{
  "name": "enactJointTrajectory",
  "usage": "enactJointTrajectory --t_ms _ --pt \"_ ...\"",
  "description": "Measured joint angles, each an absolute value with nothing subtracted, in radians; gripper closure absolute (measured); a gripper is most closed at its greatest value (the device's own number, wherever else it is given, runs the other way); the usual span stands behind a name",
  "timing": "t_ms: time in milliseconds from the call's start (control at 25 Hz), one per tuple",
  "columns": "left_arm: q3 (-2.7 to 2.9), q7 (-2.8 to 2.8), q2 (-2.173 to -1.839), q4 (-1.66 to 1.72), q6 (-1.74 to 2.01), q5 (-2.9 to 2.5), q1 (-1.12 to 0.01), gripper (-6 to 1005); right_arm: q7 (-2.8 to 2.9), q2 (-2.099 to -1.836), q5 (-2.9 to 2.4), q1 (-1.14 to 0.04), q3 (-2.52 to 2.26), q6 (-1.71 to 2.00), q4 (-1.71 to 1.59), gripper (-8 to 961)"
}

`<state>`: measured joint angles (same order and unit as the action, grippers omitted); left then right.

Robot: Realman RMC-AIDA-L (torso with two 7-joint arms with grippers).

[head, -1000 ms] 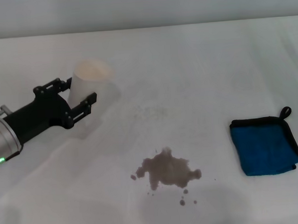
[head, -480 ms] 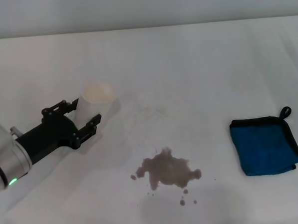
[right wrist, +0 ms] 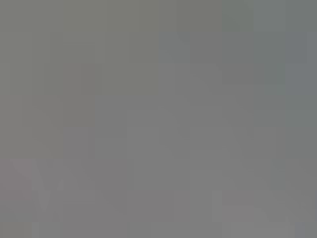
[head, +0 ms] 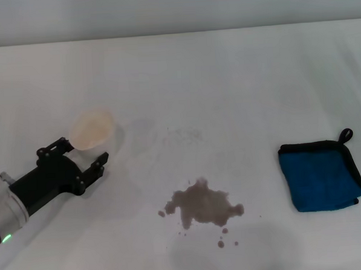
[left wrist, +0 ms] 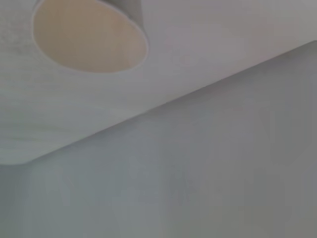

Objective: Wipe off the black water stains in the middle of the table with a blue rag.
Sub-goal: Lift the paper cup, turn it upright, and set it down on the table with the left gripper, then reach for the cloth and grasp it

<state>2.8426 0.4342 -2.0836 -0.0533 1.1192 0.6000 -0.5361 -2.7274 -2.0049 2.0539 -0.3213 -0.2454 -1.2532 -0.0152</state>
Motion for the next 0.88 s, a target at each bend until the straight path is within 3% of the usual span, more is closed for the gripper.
enactJointTrajectory --t_ms 480,600,880 --pt "2.844 0.402 -2.079 -0.048 1.109 0.691 -0.531 242 -2.727 -2.006 2.054 -0.325 -0.247 -1.251 -0.015 95" --pt "2.844 0.402 -2.079 -0.049 1.104 0.688 -0.534 107 -2.727 -2.006 2.054 -0.326 -0.247 -1.251 -0.015 95" --pt "2.843 0.405 -2.078 -0.047 1.093 0.691 -0.512 107 -2.716 -2.006 2.054 -0.324 -0.246 -1.260 -0.014 95"
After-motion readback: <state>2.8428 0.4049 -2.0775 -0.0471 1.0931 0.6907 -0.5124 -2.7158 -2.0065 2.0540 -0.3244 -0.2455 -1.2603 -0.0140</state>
